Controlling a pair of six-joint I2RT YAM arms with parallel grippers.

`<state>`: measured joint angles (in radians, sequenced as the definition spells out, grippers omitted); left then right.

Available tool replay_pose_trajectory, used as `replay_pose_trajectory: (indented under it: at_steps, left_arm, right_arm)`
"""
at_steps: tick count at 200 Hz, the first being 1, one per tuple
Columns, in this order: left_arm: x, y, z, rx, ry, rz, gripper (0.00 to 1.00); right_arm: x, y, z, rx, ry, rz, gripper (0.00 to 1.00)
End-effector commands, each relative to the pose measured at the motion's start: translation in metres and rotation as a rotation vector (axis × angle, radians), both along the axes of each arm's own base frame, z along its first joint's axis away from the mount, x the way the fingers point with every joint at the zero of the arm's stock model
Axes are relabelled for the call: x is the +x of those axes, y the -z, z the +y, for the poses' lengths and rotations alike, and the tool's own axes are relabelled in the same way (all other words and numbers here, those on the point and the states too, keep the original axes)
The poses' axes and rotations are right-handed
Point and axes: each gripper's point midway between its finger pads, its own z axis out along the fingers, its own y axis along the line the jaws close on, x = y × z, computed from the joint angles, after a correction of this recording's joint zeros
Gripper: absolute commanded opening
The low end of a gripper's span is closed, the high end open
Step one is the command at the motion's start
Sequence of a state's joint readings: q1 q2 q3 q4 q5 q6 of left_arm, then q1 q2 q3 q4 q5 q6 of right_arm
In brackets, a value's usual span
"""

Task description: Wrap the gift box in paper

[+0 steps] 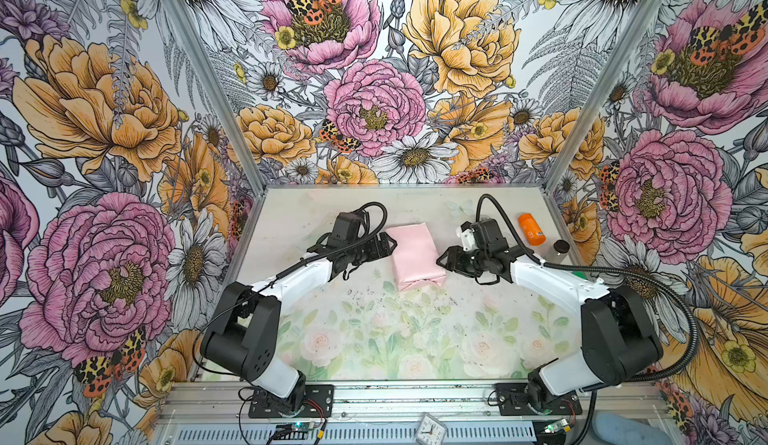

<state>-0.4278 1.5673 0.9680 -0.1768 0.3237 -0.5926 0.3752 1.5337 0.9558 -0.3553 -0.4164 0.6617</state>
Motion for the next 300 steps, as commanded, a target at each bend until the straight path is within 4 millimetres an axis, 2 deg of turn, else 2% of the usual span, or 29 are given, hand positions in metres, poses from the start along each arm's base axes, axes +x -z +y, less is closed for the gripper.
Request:
replay_pose_trajectory:
  at_steps: [1,47,74,100,124,149,180,202,230,271,300]
  left_arm:
    - [-0.006,0.018,-0.009,-0.002,0.046,0.050,0.91]
    - [-0.005,0.030,-0.027,-0.037,0.077,0.072,0.86]
    - [-0.005,0.037,-0.031,-0.035,0.073,0.080,0.83]
    - [-0.003,0.037,-0.035,-0.046,0.070,0.075,0.79]
    - [-0.003,0.036,-0.040,-0.045,0.080,0.069,0.74]
    - [-0.005,0.033,-0.046,-0.047,0.092,0.063,0.73]
    - [-0.011,0.027,-0.055,-0.055,0.111,0.055,0.73]
    - [-0.019,0.022,-0.061,-0.058,0.123,0.048,0.73]
    - [-0.034,0.019,-0.069,-0.061,0.144,0.045,0.73]
    - [-0.038,0.013,-0.057,-0.049,0.104,0.034,0.77]
    - [-0.036,0.010,-0.044,-0.051,0.085,0.042,0.79]
  right_arm:
    - [0.009,-0.002,0.009,0.022,-0.029,-0.006,0.54]
    - [0.021,0.001,0.018,0.028,-0.067,-0.002,0.54]
    - [0.036,0.000,0.010,-0.019,-0.054,-0.014,0.54]
    - [0.046,0.005,0.011,-0.018,-0.062,-0.001,0.54]
    - [0.045,0.010,0.018,-0.005,-0.082,0.019,0.53]
    - [0.036,0.011,0.020,-0.005,-0.086,0.027,0.49]
    - [0.015,0.011,0.022,-0.016,-0.085,0.038,0.48]
    - [-0.003,0.014,0.017,-0.029,-0.069,0.046,0.49]
    - [-0.022,0.007,0.006,-0.037,-0.023,0.030,0.49]
    - [-0.042,-0.008,-0.012,-0.029,0.029,-0.019,0.50]
    - [-0.042,-0.015,-0.015,-0.029,0.034,-0.047,0.51]
